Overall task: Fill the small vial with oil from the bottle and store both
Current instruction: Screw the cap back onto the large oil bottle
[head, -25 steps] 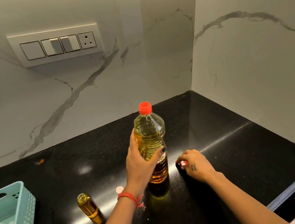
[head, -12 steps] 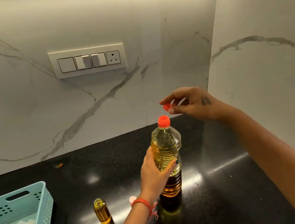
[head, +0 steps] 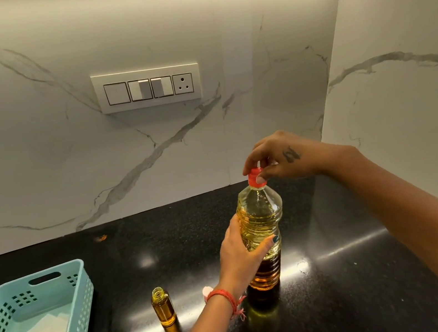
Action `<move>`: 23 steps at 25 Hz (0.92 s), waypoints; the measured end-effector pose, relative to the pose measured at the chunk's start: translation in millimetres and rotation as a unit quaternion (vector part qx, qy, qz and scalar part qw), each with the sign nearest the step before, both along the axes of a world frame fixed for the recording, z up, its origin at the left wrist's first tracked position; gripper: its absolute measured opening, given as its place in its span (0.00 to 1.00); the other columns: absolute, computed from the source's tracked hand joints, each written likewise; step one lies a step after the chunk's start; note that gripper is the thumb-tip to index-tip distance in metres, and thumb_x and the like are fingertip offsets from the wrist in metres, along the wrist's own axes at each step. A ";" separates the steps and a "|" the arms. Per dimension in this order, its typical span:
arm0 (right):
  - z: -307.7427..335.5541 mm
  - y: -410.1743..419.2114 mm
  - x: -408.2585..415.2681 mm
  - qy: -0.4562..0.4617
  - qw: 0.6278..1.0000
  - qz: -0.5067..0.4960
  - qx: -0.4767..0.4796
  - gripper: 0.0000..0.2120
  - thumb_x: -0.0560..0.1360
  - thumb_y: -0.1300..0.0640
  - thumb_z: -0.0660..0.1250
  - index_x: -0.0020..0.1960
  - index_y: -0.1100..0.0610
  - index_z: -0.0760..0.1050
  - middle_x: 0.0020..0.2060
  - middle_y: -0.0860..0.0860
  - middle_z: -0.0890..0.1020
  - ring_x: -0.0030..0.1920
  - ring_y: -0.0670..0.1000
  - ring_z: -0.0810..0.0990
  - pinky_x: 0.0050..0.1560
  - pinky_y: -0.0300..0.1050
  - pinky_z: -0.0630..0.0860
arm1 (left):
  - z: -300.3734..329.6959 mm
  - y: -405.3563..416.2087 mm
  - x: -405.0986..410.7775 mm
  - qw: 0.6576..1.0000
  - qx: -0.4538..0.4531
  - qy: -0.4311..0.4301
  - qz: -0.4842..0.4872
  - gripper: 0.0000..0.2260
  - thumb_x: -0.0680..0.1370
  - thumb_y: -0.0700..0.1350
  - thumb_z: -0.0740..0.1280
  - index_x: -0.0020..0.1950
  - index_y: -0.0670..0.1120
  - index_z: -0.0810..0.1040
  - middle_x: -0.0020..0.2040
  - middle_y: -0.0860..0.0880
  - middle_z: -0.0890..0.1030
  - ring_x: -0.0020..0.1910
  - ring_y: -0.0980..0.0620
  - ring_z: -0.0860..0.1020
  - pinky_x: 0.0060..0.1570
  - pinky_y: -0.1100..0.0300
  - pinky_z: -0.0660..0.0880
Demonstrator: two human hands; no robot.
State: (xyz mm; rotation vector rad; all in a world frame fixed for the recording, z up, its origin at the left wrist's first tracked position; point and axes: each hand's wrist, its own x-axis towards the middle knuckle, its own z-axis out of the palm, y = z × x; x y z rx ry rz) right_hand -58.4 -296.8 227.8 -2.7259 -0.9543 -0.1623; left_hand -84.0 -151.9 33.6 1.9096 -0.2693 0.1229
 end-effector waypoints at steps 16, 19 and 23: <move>-7.0 7.1 0.3 -0.051 0.995 -0.041 -0.073 0.15 0.75 0.47 0.66 0.54 0.57 0.78 0.45 0.52 0.81 0.40 0.47 0.76 0.41 0.38 0.72 | -0.2 1.3 1.6 1.000 0.005 -0.009 -0.001 0.27 0.67 0.57 0.72 0.63 0.59 0.64 0.58 0.57 0.75 0.57 0.58 0.74 0.58 0.54 0.75; -16.9 10.3 -4.1 -0.074 0.989 -0.074 -0.105 0.19 0.77 0.43 0.59 0.54 0.59 0.72 0.43 0.53 0.78 0.39 0.50 0.75 0.40 0.41 0.73 | 1.3 0.5 2.6 1.000 0.009 -0.012 0.000 0.26 0.68 0.57 0.72 0.61 0.61 0.64 0.58 0.57 0.75 0.56 0.58 0.75 0.58 0.55 0.76; -24.8 10.2 -12.5 -0.124 0.983 -0.071 -0.113 0.17 0.79 0.44 0.52 0.52 0.58 0.67 0.37 0.51 0.73 0.32 0.47 0.70 0.34 0.38 0.66 | 0.6 1.0 2.5 1.000 0.007 -0.011 -0.002 0.28 0.67 0.58 0.72 0.63 0.59 0.64 0.58 0.56 0.75 0.57 0.58 0.75 0.58 0.56 0.75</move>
